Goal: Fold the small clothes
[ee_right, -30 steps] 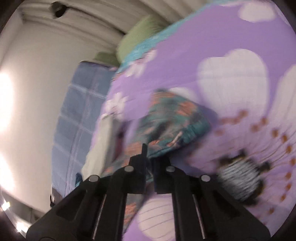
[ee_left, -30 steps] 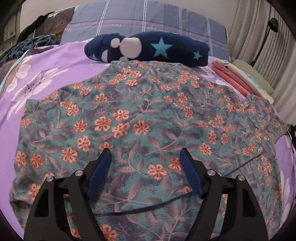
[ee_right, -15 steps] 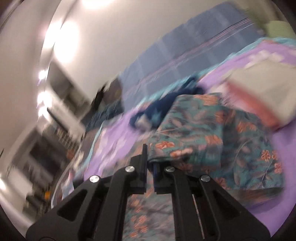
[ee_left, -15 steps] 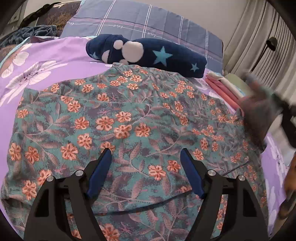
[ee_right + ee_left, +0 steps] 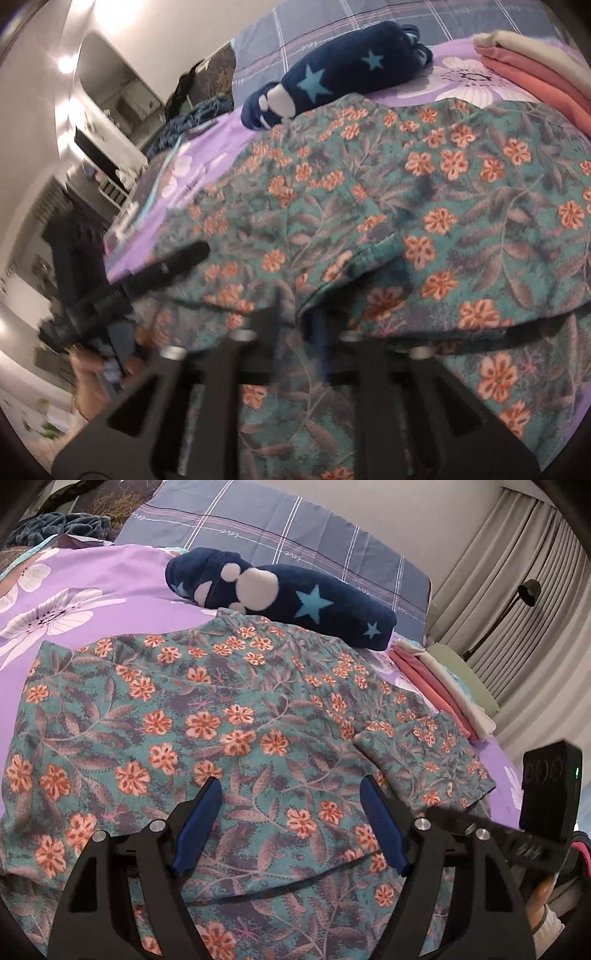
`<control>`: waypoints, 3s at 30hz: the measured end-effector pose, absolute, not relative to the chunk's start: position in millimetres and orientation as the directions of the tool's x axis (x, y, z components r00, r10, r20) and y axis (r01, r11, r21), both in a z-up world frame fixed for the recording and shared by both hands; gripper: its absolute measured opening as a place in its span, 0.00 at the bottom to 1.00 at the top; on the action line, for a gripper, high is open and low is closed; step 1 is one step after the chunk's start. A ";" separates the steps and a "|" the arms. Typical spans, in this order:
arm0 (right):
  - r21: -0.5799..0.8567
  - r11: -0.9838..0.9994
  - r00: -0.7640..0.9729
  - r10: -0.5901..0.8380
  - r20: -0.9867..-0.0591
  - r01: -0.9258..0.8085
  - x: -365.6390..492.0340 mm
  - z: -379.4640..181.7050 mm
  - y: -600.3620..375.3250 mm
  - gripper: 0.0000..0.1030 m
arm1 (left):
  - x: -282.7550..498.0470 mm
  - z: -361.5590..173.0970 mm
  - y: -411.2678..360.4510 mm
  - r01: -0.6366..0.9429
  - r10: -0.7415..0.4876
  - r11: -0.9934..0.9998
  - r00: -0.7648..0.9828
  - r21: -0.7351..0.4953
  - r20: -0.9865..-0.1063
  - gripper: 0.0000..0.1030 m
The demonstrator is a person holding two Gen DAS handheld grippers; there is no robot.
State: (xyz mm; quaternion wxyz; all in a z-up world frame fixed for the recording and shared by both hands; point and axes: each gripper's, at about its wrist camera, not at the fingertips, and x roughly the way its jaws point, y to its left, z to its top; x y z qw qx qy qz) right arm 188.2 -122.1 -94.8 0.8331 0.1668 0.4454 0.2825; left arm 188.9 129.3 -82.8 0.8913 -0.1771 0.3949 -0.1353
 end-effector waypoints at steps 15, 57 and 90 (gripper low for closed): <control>0.522 0.699 0.350 0.705 -0.617 -0.489 184.3 -72.5 -96.9 0.45 | 183.7 -76.8 113.2 0.246 -0.611 0.768 0.559 -0.591 -0.560 0.73; 0.520 0.809 0.549 0.576 -0.606 -0.275 159.6 -95.6 -187.4 0.44 | 214.3 -31.3 112.8 0.154 -0.384 0.920 0.540 -0.360 -0.749 0.43; 0.447 0.847 0.551 0.528 -0.646 -0.288 161.6 -96.6 -172.8 0.50 | 183.7 15.2 174.4 0.019 -0.127 0.987 0.687 -0.157 -0.716 0.02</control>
